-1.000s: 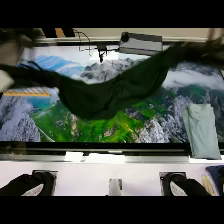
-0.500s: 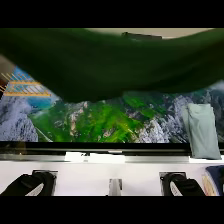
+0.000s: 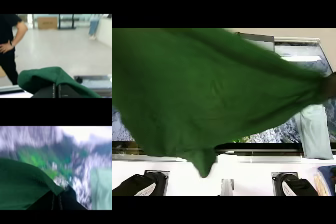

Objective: Fold the shirts.

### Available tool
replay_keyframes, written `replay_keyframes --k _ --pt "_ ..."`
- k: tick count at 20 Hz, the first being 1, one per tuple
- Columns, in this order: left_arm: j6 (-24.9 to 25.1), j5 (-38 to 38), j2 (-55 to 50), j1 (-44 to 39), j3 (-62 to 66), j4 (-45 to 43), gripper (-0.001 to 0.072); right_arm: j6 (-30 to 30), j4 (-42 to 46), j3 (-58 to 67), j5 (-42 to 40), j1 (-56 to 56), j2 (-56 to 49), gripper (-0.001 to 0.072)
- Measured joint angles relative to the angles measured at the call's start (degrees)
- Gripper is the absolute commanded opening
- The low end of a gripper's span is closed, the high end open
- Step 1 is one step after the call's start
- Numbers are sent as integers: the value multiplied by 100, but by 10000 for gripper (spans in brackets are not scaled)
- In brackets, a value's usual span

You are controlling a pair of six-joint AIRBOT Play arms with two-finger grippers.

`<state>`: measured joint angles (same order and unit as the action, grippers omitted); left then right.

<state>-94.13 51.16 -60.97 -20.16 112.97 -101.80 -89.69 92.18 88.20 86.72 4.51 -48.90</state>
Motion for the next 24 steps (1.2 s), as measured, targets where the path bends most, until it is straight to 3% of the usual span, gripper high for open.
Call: replay_keyframes --k 3,9,11,12,13,14,15,17,21,24 --pt "92 223 -960 184 0 -26 36 -332 13 -1283 -240 0 -372 29" --pt "-608 538 -2765 374 9 35 44 -1331 -468 -2664 -2498 -2 -1665 29" --pt "-730 868 -3152 391 9 127 81 -1554 -673 -2780 -3226 -2 -2114 29" --pt "-763 1051 -3300 391 9 149 119 -1694 -741 -2817 -3510 -2 -2317 29" --pt "-791 1263 -3447 396 11 164 266 -1843 -791 -2841 -3724 -2 -2476 30" --pt "-815 1506 -3576 402 11 190 495 -1991 -839 -2859 -3908 -2 -2627 32" --pt "-837 1788 -3711 404 11 210 543 -2116 -874 -2876 -3998 -2 -2734 97" --pt "-844 2356 -3923 407 11 247 536 -2258 -920 -2883 -4124 -2 -2863 584" --pt "-282 3482 -4087 525 9 407 535 -2284 -562 -2710 -3853 -105 -2822 568" --pt "-4 4087 -4002 966 -201 1296 536 -1685 -540 -2614 -3375 -721 -2656 534"
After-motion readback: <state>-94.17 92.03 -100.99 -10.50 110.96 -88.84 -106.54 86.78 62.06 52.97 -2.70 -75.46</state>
